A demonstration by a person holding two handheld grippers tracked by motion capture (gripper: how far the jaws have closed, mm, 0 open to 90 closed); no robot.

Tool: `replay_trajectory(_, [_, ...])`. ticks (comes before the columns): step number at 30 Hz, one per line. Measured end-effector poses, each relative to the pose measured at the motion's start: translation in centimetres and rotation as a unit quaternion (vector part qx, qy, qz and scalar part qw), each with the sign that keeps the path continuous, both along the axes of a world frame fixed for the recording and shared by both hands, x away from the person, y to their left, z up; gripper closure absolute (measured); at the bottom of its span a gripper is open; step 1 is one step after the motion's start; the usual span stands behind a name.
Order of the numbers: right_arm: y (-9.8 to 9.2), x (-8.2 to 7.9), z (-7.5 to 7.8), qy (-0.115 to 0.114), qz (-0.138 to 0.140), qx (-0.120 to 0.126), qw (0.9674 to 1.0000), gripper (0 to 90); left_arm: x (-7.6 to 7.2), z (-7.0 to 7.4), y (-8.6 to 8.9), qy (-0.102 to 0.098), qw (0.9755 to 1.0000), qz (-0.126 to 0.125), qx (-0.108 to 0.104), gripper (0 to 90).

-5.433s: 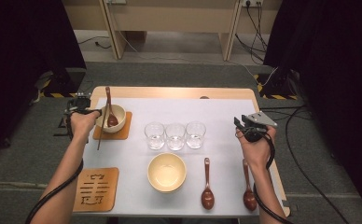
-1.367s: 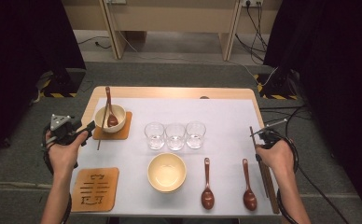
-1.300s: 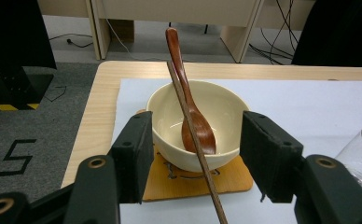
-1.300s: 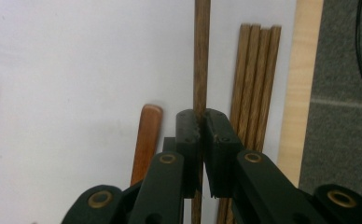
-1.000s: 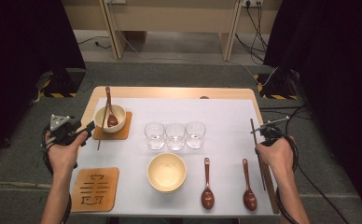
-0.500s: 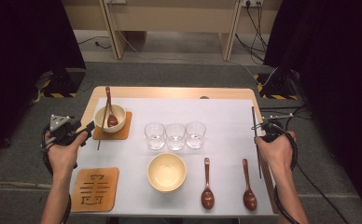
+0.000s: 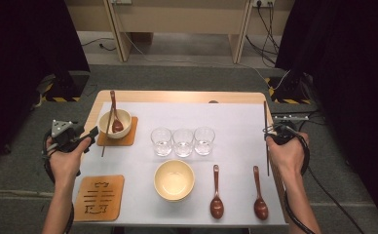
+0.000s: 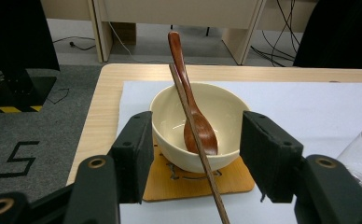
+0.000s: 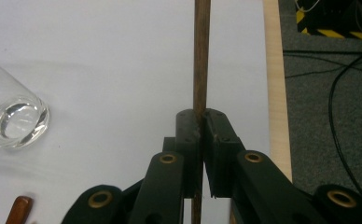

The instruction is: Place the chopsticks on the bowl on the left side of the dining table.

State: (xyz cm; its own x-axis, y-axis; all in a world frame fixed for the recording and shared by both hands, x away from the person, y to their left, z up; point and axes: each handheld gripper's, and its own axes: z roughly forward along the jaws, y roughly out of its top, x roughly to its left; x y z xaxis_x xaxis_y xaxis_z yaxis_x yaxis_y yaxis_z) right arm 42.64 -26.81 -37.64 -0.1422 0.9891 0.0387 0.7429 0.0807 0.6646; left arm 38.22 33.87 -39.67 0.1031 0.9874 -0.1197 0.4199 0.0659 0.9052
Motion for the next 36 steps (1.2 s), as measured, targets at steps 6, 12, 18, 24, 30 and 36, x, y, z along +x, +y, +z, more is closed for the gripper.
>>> replay_trajectory(6, [0.4, 0.2, 0.4, -0.024, 0.002, 0.001, 0.9997, 85.0, -0.1, 0.1, 0.0, -0.003, 1.0000, 0.000, 0.000, 43.8])
replay_trajectory(12, [0.7, 0.2, 1.0, -0.055, -0.003, -0.001, 0.9985, 85.0, 0.0, 0.1, -0.1, -0.002, 1.0000, 0.000, 0.000, 43.9])
replay_trajectory(18, [1.0, 0.3, 1.6, -0.092, -0.003, -0.004, 0.9958, 85.0, 0.0, 0.1, -0.1, -0.003, 1.0000, -0.001, 0.000, 43.9])
replay_trajectory(24, [1.3, 0.7, 1.9, -0.102, 0.000, -0.001, 0.9948, 85.0, 0.0, 0.1, -0.1, -0.004, 1.0000, 0.000, 0.000, 43.9])
replay_trajectory(30, [1.8, 1.0, 1.9, -0.107, -0.001, -0.003, 0.9943, 85.0, -0.1, 0.1, -0.1, -0.006, 1.0000, -0.001, 0.000, 43.9])
replay_trajectory(36, [2.0, 1.2, 2.0, -0.139, -0.003, -0.003, 0.9904, 84.9, -0.1, 0.2, -0.1, -0.008, 1.0000, 0.000, 0.000, 43.9])
